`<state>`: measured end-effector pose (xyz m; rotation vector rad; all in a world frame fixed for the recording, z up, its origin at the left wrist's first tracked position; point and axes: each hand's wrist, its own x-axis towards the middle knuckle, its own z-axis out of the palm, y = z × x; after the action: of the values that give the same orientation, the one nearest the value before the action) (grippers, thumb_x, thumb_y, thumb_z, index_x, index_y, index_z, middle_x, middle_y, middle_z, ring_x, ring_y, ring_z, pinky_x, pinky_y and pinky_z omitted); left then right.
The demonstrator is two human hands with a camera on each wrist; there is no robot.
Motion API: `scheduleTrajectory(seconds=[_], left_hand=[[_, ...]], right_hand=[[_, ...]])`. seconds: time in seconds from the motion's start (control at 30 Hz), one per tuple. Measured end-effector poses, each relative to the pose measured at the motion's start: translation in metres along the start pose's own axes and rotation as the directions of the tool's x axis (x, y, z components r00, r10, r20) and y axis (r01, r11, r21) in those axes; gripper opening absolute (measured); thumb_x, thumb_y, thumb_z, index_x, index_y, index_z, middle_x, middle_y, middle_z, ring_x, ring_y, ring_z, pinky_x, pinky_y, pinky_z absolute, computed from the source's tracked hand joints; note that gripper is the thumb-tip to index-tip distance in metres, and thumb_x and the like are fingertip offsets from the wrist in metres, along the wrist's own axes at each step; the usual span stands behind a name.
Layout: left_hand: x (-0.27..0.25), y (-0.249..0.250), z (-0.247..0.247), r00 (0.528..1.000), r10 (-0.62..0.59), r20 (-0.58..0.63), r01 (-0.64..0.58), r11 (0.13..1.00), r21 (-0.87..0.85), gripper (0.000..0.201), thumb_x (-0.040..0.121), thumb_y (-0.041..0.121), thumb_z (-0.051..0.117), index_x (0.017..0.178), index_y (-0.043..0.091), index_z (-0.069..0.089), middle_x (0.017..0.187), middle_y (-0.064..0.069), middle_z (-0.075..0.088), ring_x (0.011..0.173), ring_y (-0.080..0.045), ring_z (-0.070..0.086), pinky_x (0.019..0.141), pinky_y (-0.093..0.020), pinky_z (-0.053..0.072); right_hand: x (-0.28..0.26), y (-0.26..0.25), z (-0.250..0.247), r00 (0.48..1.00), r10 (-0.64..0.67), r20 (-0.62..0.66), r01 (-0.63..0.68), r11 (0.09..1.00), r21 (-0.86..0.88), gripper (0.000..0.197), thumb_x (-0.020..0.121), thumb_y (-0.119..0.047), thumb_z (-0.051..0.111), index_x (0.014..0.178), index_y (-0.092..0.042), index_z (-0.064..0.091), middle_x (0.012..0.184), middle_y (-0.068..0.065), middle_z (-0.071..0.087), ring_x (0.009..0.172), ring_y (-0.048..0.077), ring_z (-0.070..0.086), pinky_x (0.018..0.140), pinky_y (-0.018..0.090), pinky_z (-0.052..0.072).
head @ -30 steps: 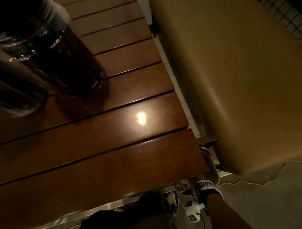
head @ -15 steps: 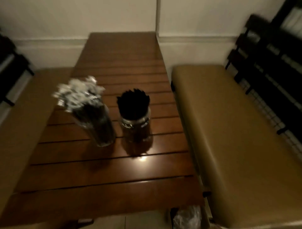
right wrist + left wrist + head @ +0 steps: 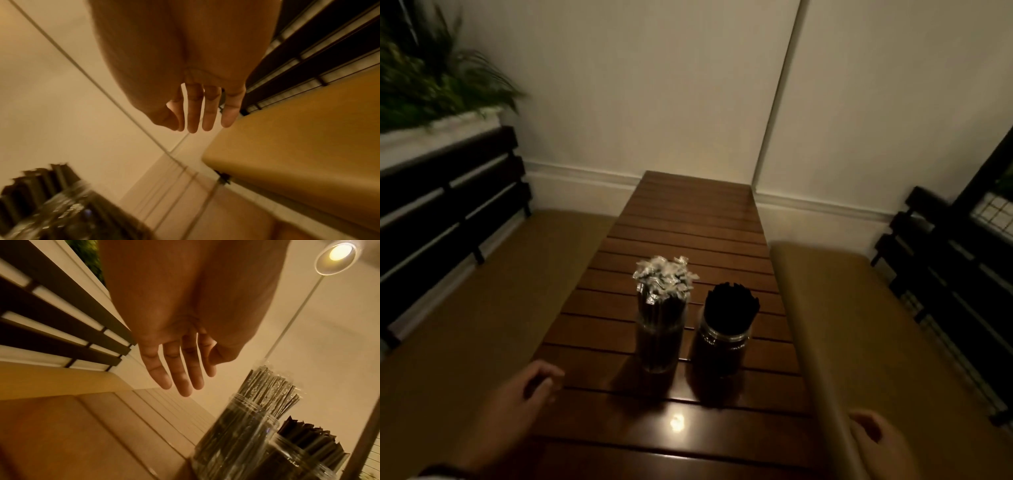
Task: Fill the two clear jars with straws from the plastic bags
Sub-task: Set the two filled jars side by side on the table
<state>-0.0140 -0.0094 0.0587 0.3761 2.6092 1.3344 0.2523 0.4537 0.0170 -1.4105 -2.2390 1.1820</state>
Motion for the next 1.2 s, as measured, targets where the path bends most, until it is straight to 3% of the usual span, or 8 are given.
scheduleTrajectory(seconds=[0.2,0.3,0.4,0.5,0.6,0.77,0.93,1.2], left_hand=[[0.053,0.044,0.033,0.978,0.127,0.168,-0.141,0.987,0.072,0.020,0.088,0.019,0.069,0.100,0.030,0.058,0.104,0.007,0.064,0.100,-0.014,0.063,0.074,-0.018,0.046],[0.077,0.061,0.051,0.981,0.072,0.180,-0.090,0.991,0.094,0.068,0.079,0.030,0.079,0.136,0.020,0.043,0.135,-0.004,0.051,0.125,-0.020,0.051,0.094,-0.027,0.045],[0.093,0.068,0.067,0.984,0.048,0.173,-0.063,0.995,0.079,0.102,0.071,0.036,0.084,0.151,0.014,0.025,0.156,-0.010,0.031,0.143,-0.023,0.033,0.115,-0.037,0.032],[0.103,0.070,0.080,0.976,0.063,0.208,-0.072,0.997,0.035,0.107,0.064,0.037,0.089,0.150,0.023,0.027,0.153,-0.002,0.038,0.141,-0.020,0.036,0.114,-0.037,0.033],[0.103,0.075,0.088,0.964,0.138,0.226,-0.132,0.990,-0.043,0.078,0.066,0.019,0.088,0.117,0.049,0.038,0.120,0.014,0.056,0.120,-0.015,0.054,0.103,-0.037,0.046],[0.107,0.071,0.098,0.954,0.182,0.239,-0.148,0.977,-0.152,0.086,0.052,0.040,0.091,0.124,0.043,0.044,0.130,0.007,0.055,0.124,-0.015,0.054,0.109,-0.046,0.044],[0.117,0.067,0.107,0.954,0.166,0.249,-0.134,0.981,-0.143,0.112,0.046,0.066,0.085,0.140,0.032,0.035,0.136,0.006,0.049,0.125,-0.016,0.051,0.105,-0.046,0.047],[0.151,0.055,0.125,0.966,0.128,0.224,-0.083,0.976,-0.200,0.121,0.041,0.076,0.081,0.141,0.034,0.026,0.142,0.000,0.043,0.135,-0.024,0.042,0.109,-0.053,0.041]], right_hand=[[0.009,-0.095,0.042,0.975,-0.177,0.137,0.184,0.982,-0.041,0.029,0.097,-0.018,0.063,0.126,-0.019,0.058,0.125,0.003,0.061,0.111,0.018,0.056,0.091,0.031,0.045],[0.015,-0.120,0.068,0.955,-0.224,0.196,0.237,0.971,-0.040,0.058,0.093,-0.028,0.069,0.145,-0.021,0.044,0.152,0.002,0.046,0.136,0.022,0.046,0.110,0.039,0.042],[0.017,-0.139,0.089,0.938,-0.236,0.253,0.240,0.971,0.016,0.095,0.084,-0.034,0.079,0.158,-0.022,0.021,0.160,-0.002,0.031,0.146,0.024,0.035,0.116,0.040,0.036],[0.019,-0.147,0.108,0.899,-0.281,0.335,0.243,0.958,0.149,0.106,0.071,-0.032,0.089,0.154,-0.030,0.024,0.148,-0.008,0.047,0.134,0.019,0.050,0.110,0.040,0.045],[0.019,-0.154,0.121,0.878,-0.374,0.299,0.315,0.922,0.226,0.086,0.060,-0.026,0.090,0.130,-0.041,0.043,0.127,-0.012,0.060,0.122,0.013,0.059,0.104,0.037,0.050],[0.017,-0.173,0.127,0.858,-0.425,0.289,0.406,0.905,0.126,0.063,0.062,-0.023,0.091,0.104,-0.040,0.047,0.103,-0.018,0.056,0.101,0.008,0.063,0.085,0.023,0.055],[0.025,-0.179,0.134,0.883,-0.380,0.275,0.385,0.922,0.036,0.095,0.046,-0.056,0.086,0.129,-0.027,0.048,0.123,0.000,0.059,0.114,0.018,0.061,0.091,0.033,0.057],[0.048,-0.191,0.144,0.893,-0.373,0.254,0.390,0.921,-0.019,0.089,0.058,-0.043,0.091,0.131,-0.020,0.045,0.122,0.002,0.053,0.109,0.017,0.056,0.081,0.021,0.050]])
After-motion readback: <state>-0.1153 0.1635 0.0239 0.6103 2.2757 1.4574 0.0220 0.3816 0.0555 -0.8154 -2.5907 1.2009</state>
